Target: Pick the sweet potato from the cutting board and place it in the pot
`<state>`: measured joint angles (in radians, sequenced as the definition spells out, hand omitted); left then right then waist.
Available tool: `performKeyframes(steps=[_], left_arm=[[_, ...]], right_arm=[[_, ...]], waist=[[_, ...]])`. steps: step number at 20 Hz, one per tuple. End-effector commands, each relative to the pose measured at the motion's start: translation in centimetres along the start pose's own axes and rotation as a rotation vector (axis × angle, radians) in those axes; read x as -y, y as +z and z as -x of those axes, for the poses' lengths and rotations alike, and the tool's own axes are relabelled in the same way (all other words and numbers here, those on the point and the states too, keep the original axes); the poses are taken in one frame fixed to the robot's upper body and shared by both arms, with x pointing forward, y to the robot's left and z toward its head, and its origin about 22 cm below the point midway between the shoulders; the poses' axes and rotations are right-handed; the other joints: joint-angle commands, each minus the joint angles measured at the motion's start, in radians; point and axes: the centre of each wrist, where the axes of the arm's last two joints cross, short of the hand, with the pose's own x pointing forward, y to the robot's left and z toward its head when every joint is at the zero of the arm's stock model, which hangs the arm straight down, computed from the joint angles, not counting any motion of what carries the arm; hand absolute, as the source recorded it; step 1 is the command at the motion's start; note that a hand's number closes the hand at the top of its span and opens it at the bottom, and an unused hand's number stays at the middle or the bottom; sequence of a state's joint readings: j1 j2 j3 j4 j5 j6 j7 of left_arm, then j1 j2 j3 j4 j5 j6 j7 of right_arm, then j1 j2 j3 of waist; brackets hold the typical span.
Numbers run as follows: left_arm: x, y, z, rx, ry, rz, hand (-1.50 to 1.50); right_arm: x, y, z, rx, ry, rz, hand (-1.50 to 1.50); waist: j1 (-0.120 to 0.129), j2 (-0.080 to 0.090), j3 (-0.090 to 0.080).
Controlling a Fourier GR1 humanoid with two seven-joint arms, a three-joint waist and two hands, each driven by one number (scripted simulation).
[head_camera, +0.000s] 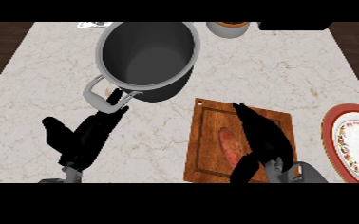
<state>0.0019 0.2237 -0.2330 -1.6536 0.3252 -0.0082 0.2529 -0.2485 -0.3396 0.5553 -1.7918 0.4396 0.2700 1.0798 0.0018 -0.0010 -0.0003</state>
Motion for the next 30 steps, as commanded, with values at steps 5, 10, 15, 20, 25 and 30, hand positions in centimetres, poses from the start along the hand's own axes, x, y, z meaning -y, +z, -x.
performKeyframes(steps=[5, 10, 15, 20, 25, 30], left_arm=[[1.4, -0.7, -0.8, -0.012, 0.0, -0.007, 0.0], [0.8, 0.9, -0.1, 0.007, -0.015, 0.004, 0.0], [0.8, 0.0, -1.4, -0.014, -0.009, 0.005, 0.0], [-1.0, -0.3, -1.1, 0.005, -0.004, 0.016, 0.0], [1.1, 1.1, 0.5, -0.011, 0.004, 0.003, 0.0], [0.7, -0.8, -0.2, 0.002, 0.023, 0.011, 0.0]], right_arm=[[-0.4, -0.8, 1.4, -0.134, 0.051, -0.025, -1.5], [-1.8, -1.3, 0.5, -0.152, 0.049, -0.05, -1.5], [-4.3, -3.8, -0.5, -0.143, 0.044, -0.042, -1.5], [-3.9, -3.2, 0.8, -0.133, -0.016, -0.044, 1.5], [-3.0, -2.9, 0.1, 0.019, -0.003, -0.085, 1.5], [-3.7, -3.6, 1.8, 0.025, 0.033, -0.033, 1.5]], waist=[[-0.003, 0.0, 0.0], [0.003, 0.0, 0.0], [0.005, 0.001, 0.0], [0.0, 0.0, 0.0], [0.002, 0.0, 0.0], [-0.002, 0.0, 0.0]])
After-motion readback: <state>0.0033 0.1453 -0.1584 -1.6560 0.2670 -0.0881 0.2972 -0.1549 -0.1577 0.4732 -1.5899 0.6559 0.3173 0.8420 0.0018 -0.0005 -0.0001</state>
